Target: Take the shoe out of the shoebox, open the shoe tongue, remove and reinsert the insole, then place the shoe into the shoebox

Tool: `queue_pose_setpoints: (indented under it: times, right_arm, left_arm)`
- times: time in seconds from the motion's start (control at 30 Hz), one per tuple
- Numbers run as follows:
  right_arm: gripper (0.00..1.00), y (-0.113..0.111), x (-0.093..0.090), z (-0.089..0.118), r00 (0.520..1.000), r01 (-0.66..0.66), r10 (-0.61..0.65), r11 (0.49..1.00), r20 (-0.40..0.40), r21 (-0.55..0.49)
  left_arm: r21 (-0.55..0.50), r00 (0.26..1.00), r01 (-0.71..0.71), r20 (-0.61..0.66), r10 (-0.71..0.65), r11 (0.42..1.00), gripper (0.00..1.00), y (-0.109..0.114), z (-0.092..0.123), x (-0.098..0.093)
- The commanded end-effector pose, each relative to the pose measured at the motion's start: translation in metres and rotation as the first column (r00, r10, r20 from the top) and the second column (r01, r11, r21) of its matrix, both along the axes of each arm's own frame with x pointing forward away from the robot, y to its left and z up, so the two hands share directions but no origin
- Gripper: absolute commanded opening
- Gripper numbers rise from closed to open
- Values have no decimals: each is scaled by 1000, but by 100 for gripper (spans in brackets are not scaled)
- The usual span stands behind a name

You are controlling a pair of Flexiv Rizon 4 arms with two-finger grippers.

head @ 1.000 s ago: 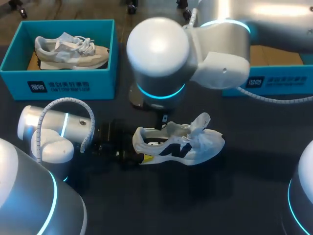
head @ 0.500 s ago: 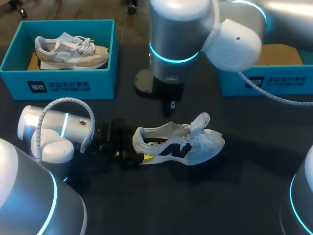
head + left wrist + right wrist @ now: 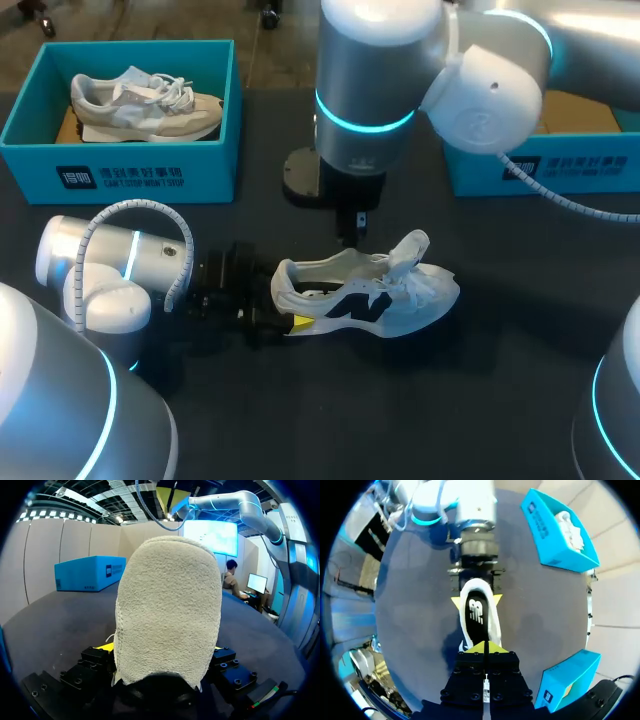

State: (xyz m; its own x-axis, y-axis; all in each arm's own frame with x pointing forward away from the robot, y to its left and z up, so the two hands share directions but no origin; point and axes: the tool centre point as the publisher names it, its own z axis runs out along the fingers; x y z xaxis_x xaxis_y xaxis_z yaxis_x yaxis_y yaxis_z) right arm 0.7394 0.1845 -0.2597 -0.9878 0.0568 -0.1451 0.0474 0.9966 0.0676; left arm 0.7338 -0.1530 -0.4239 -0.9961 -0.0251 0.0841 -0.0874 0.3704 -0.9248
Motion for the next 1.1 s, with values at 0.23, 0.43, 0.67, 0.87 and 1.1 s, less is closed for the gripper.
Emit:
queue_pose_setpoints:
  times: [0.23, 0.43, 0.67, 0.87, 1.1]
  right_arm:
    - [0, 2, -10, -41, 998, -63, 64, 998, -14, 27]
    - [0, 6, -11, -59, 994, -111, 111, 994, -2, 20]
    - [0, 6, -11, -59, 994, -111, 111, 994, -2, 20]
    - [0, 6, -11, -59, 994, -111, 111, 994, -2, 20]
    - [0, 23, 9, -88, 995, -101, 102, 994, -24, 50]
  left_arm:
    - [3, 1000, 2, -2, -2, 1000, 0, -2, -3, 1]
    - [3, 1000, 2, -2, -2, 1000, 0, -2, -3, 1]
    - [3, 1000, 2, -2, -2, 1000, 0, -2, -3, 1]
    - [3, 1000, 2, -2, -2, 1000, 0, -2, -3, 1]
    - [3, 1000, 2, -2, -2, 1000, 0, -2, -3, 1]
